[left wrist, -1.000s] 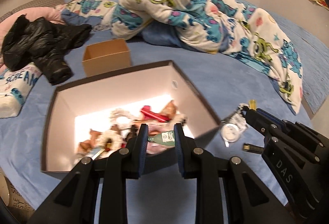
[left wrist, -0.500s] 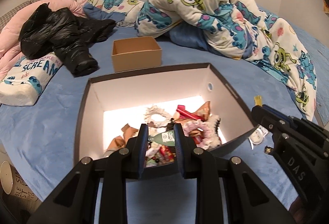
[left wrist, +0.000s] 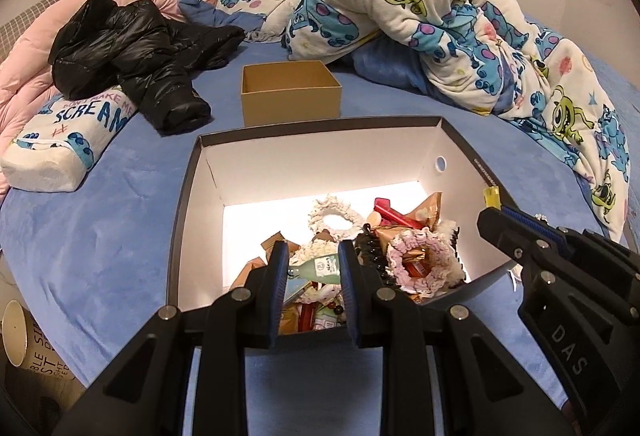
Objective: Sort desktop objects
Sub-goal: 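Carry the green tag with the left gripper while the right gripper carries the yellow tube to the box, then open both grippers to drop the tag and tube into the box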
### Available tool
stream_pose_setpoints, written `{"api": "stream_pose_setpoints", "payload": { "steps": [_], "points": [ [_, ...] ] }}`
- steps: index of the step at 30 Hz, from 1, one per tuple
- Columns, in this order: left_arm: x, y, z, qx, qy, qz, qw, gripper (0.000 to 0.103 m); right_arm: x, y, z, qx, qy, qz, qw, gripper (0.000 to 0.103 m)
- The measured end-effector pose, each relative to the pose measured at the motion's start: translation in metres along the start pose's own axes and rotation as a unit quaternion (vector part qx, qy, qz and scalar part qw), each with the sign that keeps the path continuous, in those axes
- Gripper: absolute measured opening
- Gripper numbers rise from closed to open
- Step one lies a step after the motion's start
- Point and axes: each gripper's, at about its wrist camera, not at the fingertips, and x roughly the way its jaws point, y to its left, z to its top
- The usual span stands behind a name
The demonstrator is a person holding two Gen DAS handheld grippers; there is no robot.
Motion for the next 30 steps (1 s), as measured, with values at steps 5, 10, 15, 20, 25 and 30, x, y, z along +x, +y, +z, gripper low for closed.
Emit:
{"api": "stream_pose_setpoints", "payload": {
  "steps": [5, 10, 15, 20, 25, 30],
  "points": [
    [0.006, 0.004, -0.002, -0.003, 0.006, 0.002, 1.0000, 0.026, 0.007, 0.004, 0.002, -0.001, 0.003, 0.004, 1.000, 0.009],
    [0.010, 0.006, -0.004, -0.009, 0.010, 0.001, 0.9999, 0.026, 0.011, 0.008, 0.002, -0.005, 0.004, 0.006, 1.000, 0.009],
    [0.011, 0.007, -0.003, -0.005, 0.003, 0.028, 0.9996, 0.047, 0.015, 0.010, 0.001, -0.005, 0.009, 0.019, 1.000, 0.015],
    [0.009, 0.021, -0.001, -0.027, -0.015, 0.046, 0.9984, 0.075, 0.017, 0.007, 0.001, -0.001, 0.009, 0.011, 1.000, 0.043],
    [0.005, 0.024, 0.002, -0.030, -0.020, 0.038, 0.9986, 0.083, 0.013, 0.001, 0.004, 0.005, 0.002, 0.008, 1.000, 0.056],
    [0.000, 0.020, 0.003, -0.026, -0.023, 0.033, 0.9988, 0.083, 0.008, -0.001, 0.007, 0.010, -0.003, 0.002, 1.000, 0.057]
  ]
}}
